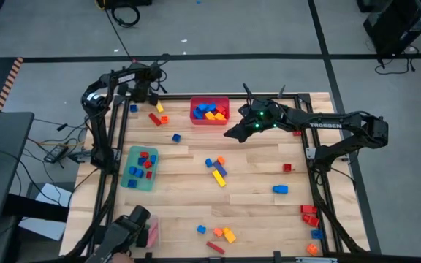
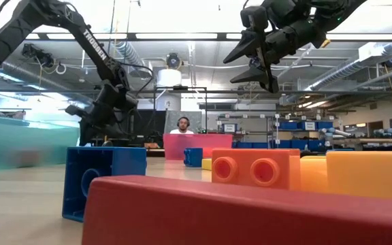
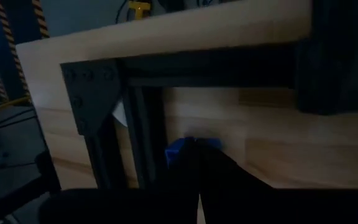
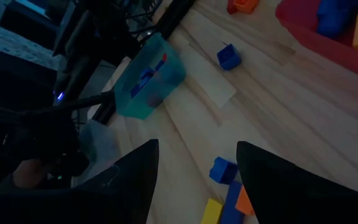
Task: Sort blocks by size
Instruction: Put the blue 4 studded building block into the teal bin
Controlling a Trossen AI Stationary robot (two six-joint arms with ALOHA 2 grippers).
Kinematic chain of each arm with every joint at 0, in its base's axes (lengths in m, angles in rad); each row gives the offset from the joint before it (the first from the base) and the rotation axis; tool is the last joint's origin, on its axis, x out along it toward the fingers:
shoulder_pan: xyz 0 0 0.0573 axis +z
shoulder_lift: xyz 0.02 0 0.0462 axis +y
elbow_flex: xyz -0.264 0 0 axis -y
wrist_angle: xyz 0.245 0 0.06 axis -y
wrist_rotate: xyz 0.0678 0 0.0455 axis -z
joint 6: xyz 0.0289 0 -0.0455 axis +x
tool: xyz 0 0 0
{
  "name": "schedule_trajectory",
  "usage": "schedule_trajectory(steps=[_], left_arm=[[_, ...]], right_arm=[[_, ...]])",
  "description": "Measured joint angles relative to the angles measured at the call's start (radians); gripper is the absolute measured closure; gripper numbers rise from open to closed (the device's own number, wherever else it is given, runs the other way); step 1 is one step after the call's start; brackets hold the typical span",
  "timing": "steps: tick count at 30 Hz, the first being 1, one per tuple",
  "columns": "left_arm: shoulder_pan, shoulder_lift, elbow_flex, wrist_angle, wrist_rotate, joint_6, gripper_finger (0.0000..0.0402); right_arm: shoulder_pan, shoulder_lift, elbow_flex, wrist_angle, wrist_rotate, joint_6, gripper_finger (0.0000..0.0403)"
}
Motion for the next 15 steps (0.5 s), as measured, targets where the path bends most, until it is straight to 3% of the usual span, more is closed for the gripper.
schedule_trajectory(steps=[9,15], left_arm=[[-0.001,0.004,-0.013,-0.009,0.017,0.053,0.0401],[0.036,0.063,-0.027,-0.077,0.167,0.088,0.0401]], right_arm=[[0.000,0.000,0.000,-0.001,-0.002,0.000,0.0172],[0.000,0.000,0.000,-0.001,-0.002,-0.007,0.0172]])
